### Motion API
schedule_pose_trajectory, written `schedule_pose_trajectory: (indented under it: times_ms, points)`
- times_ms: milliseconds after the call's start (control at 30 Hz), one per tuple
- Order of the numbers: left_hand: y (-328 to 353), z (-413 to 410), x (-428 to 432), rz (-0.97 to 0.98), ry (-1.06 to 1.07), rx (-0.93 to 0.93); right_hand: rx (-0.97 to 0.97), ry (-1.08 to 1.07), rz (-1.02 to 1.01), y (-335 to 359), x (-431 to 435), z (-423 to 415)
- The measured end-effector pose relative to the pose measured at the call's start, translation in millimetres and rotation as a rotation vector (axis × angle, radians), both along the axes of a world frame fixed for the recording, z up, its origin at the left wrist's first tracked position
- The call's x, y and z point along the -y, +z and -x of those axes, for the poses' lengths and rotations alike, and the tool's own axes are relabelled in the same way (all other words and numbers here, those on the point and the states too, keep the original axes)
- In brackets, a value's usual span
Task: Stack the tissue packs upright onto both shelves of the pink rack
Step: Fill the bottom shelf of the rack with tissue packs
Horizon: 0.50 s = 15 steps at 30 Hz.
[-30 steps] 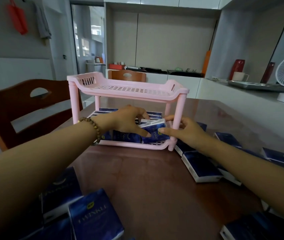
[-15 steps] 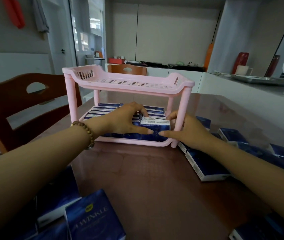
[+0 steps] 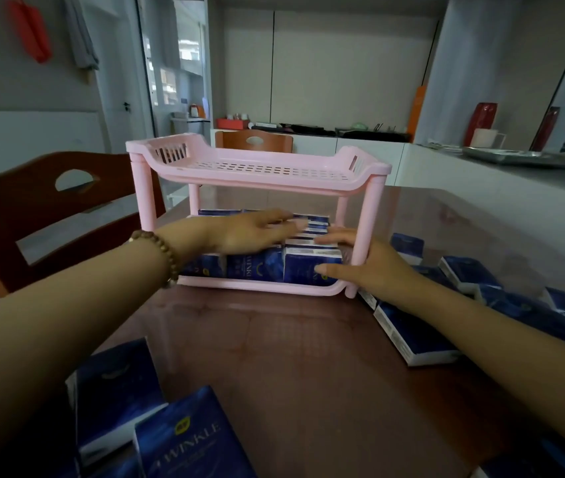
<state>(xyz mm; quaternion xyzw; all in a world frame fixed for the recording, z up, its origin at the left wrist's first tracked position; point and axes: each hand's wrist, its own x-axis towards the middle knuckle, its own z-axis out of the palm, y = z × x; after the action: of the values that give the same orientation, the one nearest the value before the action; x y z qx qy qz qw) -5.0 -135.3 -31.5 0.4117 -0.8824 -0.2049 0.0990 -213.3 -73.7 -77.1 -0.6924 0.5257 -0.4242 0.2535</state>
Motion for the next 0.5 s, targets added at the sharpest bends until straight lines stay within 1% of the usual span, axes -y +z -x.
schedule_pose_trajectory:
  times_ms: [33, 100, 200, 300, 367, 433, 500]
  points:
    - [5, 5, 4, -0.003, 0.023, -0.069, 0.039, 0.017, -0.011, 0, 0, 0]
    - [9, 18, 18, 0.064, 0.045, -0.092, 0.109, 0.038, -0.020, -2, 0, -1]
    - [5, 33, 35, 0.104, 0.056, -0.011, 0.135, 0.040, -0.017, -5, 1, 1]
    - [-2, 42, 49, 0.021, 0.097, 0.024, 0.138, 0.024, -0.002, -8, 3, 2]
    - [-4, 44, 52, -0.001, 0.158, 0.077, 0.114, 0.006, 0.003, -9, 4, 2]
    - [-4, 41, 48, 0.066, 0.181, 0.153, 0.095, -0.016, 0.008, -9, 5, 1]
    - [-5, 38, 45, 0.111, 0.160, 0.177, 0.073, -0.037, 0.015, -10, 5, 1]
